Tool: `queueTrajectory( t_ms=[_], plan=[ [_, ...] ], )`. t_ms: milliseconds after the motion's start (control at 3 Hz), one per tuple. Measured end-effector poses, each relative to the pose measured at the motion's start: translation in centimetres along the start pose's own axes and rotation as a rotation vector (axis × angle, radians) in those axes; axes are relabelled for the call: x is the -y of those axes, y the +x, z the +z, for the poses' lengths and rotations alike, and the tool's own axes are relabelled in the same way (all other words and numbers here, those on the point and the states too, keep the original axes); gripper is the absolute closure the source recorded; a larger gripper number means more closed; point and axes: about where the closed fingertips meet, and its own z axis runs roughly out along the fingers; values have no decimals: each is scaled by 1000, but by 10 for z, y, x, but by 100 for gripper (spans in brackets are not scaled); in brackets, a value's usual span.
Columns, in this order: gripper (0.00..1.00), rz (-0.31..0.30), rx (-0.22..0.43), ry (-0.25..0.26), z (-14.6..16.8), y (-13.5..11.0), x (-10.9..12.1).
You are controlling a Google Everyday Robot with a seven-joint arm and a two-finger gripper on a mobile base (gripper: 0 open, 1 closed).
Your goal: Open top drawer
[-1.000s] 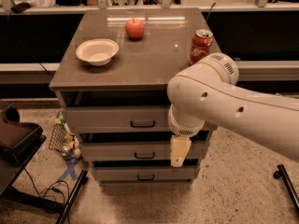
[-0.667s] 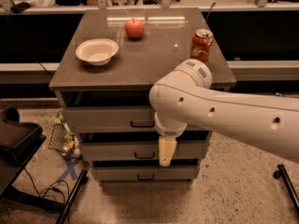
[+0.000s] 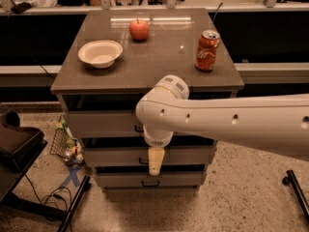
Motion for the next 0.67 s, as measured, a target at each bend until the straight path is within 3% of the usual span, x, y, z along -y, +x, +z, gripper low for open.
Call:
queueTrajectory(
  t_ms=[333,667],
  plan=[
    [2,-7,38,-73,51,-21,-20],
    [24,-25,57,-115,79,-36,-35]
  ],
)
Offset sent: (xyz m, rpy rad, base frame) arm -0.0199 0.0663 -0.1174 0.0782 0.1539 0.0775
